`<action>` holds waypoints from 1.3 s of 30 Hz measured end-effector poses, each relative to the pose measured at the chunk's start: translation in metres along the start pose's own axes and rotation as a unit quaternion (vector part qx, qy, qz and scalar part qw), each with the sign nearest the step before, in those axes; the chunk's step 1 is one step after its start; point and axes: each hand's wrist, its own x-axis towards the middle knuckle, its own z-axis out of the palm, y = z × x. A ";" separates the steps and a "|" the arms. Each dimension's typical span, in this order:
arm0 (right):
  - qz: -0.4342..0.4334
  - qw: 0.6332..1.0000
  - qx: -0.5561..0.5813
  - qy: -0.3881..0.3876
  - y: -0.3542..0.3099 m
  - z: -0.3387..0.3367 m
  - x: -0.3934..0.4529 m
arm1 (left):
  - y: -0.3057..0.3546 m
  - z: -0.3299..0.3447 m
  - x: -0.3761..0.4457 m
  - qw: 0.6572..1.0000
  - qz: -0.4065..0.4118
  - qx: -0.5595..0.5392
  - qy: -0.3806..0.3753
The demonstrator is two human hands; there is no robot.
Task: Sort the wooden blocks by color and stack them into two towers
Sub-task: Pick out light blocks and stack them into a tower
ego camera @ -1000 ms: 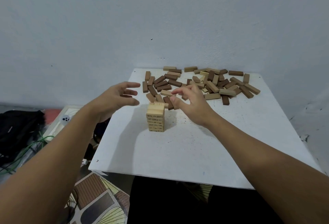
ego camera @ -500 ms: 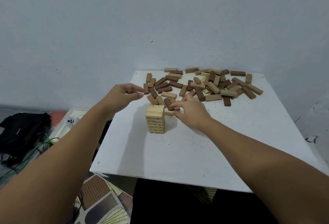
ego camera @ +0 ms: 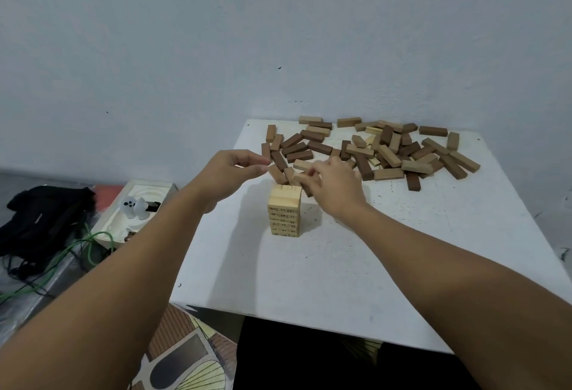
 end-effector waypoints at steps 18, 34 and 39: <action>-0.029 0.933 0.336 -0.123 -0.021 -0.057 -0.015 | 0.007 0.009 -0.010 0.999 0.019 -0.029 -0.027; 0.002 0.930 0.345 -0.129 -0.015 -0.049 -0.018 | 0.017 0.011 -0.016 0.997 -0.071 0.004 -0.001; -0.001 0.931 0.341 -0.131 -0.014 -0.053 -0.018 | 0.019 0.012 -0.016 0.997 -0.079 0.020 -0.004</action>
